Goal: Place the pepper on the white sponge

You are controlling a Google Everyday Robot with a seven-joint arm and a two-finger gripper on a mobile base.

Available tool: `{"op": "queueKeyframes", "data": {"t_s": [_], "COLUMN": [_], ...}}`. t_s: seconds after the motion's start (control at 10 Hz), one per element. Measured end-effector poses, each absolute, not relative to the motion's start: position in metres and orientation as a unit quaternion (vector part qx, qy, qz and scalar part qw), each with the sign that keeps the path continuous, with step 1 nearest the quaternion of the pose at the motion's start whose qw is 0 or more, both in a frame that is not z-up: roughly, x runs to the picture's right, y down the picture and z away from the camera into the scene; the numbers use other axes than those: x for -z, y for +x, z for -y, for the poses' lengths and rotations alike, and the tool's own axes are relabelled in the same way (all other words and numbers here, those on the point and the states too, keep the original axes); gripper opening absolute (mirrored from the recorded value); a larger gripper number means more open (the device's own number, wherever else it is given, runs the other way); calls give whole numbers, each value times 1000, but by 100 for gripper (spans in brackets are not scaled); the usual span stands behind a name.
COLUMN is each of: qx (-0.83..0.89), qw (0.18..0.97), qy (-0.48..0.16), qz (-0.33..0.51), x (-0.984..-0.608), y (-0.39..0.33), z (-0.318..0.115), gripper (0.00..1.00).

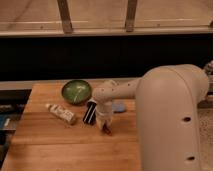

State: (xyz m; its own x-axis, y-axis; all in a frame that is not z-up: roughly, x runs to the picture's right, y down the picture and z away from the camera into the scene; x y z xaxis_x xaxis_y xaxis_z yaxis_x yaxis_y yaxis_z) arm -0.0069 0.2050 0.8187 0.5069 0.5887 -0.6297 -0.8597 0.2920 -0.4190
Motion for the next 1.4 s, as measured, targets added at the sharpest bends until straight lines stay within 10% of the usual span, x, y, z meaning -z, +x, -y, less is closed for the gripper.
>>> {"op": "queueKeyframes", "data": {"t_s": [0.5, 1.4], "qx": [-484, -539], "qw": [798, 773], "qy": [-330, -324], "qz": [-143, -80], "x": [-768, -819], "y": [5, 53], "z": [-138, -89], "gripper": [0, 0]}}
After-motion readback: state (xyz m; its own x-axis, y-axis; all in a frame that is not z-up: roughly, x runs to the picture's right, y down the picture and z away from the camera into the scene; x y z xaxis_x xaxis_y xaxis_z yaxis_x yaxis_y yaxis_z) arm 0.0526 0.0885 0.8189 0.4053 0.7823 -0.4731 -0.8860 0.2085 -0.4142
